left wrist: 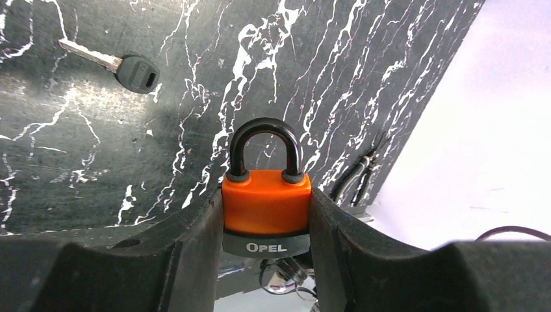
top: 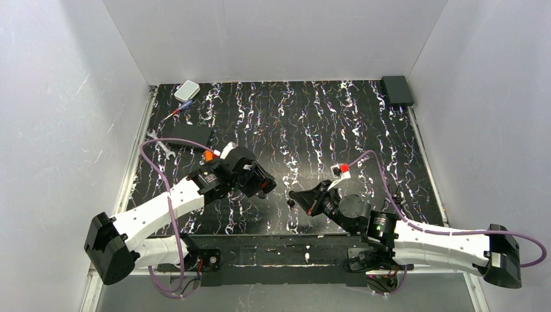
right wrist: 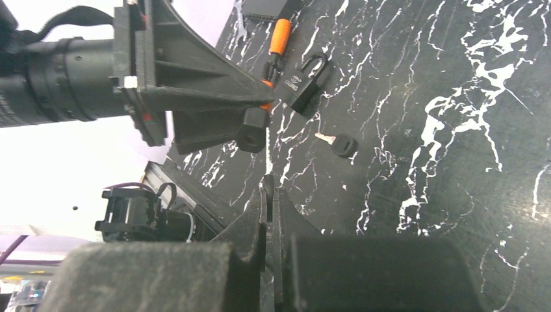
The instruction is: Unlock with the key
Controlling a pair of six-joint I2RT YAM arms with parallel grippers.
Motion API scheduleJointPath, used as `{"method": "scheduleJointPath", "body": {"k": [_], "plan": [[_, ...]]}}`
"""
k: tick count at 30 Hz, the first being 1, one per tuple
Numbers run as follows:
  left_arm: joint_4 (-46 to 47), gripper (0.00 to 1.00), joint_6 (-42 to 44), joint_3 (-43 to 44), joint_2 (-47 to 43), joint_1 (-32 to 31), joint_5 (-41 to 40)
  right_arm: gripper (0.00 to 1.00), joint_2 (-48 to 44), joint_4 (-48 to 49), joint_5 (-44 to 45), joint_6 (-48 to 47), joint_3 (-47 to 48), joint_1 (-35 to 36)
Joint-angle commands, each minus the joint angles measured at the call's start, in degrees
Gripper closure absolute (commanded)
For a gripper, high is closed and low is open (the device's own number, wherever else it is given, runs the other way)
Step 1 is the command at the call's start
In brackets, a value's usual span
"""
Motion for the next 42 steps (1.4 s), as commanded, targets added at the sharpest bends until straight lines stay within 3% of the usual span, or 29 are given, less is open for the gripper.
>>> {"method": "scheduleJointPath", "body": {"k": [1, 19, 42], "plan": [[6.0, 1.0, -5.5, -2.6, -1.9, 0.8, 2.5, 0.99, 0.1, 5.8, -1.2, 0.5, -0.1, 0.0], [16.8, 1.0, -12.4, -7.0, 0.1, 1.7, 7.6, 0.99, 3.4, 7.7, -3.3, 0.2, -0.9, 0.1], [17.5, 1.0, -11.5, -6.2, 1.6, 1.7, 10.0, 0.99, 6.3, 7.9, 0.6, -1.9, 0.5, 0.1]]}}
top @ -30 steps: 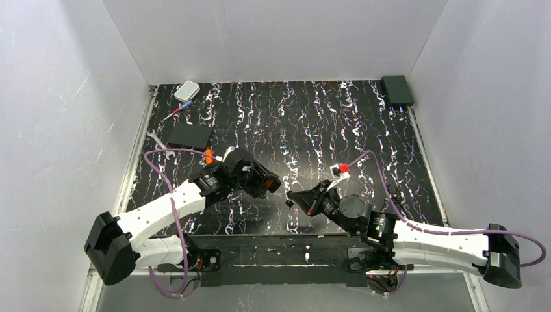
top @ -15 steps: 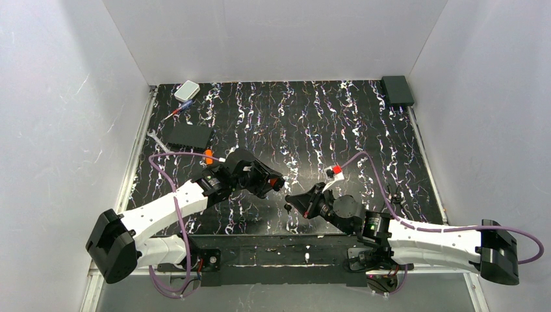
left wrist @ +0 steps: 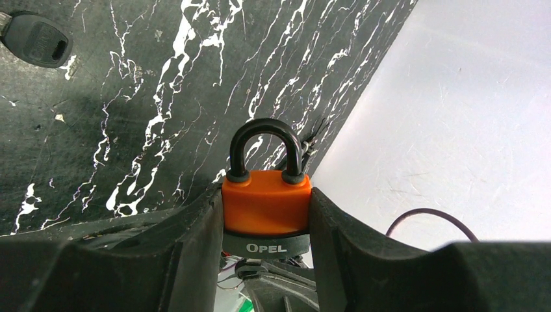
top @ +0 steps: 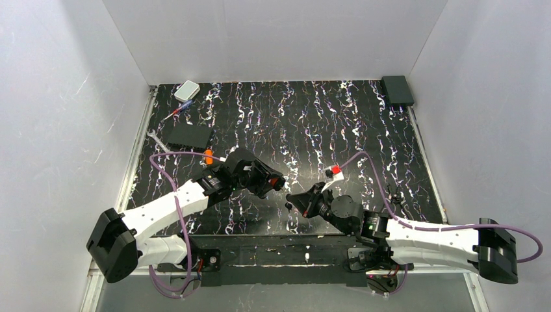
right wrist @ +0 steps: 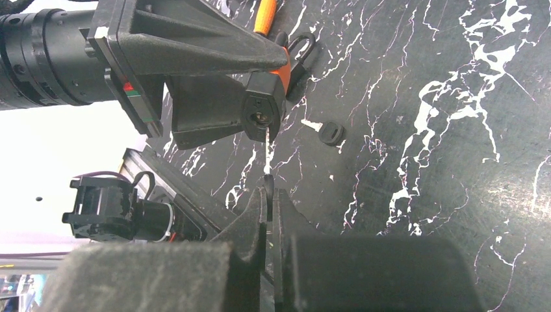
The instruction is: Unlock with the key
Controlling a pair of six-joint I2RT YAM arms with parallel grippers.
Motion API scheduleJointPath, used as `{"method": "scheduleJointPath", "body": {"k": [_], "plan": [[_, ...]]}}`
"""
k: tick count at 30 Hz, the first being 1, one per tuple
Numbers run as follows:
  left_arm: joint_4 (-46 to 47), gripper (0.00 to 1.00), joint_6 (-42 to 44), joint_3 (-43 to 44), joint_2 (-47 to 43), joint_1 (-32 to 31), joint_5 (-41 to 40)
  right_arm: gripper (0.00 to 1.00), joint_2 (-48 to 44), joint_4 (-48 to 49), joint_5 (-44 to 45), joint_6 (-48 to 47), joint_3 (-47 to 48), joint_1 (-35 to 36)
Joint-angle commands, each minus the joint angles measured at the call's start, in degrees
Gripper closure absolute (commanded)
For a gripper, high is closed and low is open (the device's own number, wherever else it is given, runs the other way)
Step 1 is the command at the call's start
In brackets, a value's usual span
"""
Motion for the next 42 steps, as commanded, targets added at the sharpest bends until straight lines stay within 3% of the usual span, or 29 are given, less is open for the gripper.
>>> {"method": "scheduleJointPath", "body": {"k": [1, 42], "plan": [[1.6, 1.0, 0.2, 0.8, 0.6, 0.4, 2.3, 0.99, 1.1, 4.0, 1.7, -1.2, 1.8, 0.1], [2.8, 1.0, 0.5, -0.3, 1.4, 0.2, 2.6, 0.99, 5.9, 4.2, 4.7, 0.8, 5.2, 0.0]]}}
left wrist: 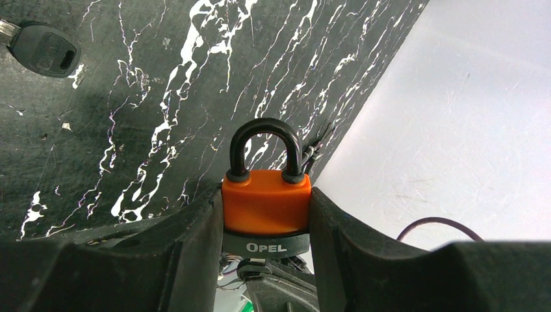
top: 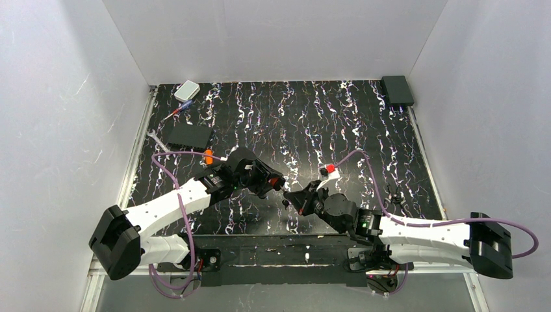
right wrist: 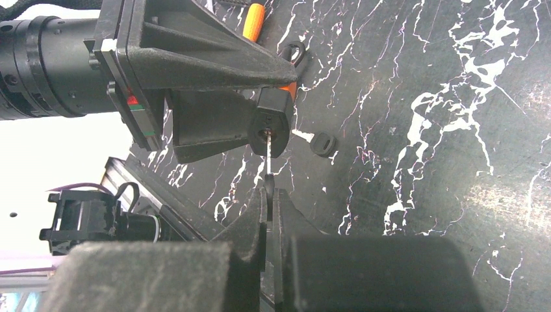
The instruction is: Unlock with the key
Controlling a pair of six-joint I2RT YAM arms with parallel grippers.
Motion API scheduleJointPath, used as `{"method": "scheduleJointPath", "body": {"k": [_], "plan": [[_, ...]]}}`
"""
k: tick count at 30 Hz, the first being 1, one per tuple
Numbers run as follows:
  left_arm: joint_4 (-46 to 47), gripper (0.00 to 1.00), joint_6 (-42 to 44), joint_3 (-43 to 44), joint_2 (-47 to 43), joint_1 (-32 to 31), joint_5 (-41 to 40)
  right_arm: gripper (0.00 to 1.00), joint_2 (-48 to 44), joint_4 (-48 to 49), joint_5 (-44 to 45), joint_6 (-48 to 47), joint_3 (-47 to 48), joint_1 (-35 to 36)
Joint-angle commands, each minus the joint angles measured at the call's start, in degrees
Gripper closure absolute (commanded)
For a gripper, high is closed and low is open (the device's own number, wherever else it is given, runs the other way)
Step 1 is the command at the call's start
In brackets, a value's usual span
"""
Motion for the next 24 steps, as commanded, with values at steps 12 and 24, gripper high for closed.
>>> {"method": "scheduleJointPath", "body": {"k": [12, 24], "plan": [[1.0, 1.0, -0.1, -0.4, -0.8, -0.7, 0.2, 0.99, 5.8, -14.4, 5.5, 15.0, 11.6, 0.0], [-0.4, 1.0, 0.0, -0.5, -2.0, -1.0, -2.1, 0.99, 7.5, -18.2, 7.3, 18.3, 13.5, 0.0]]}}
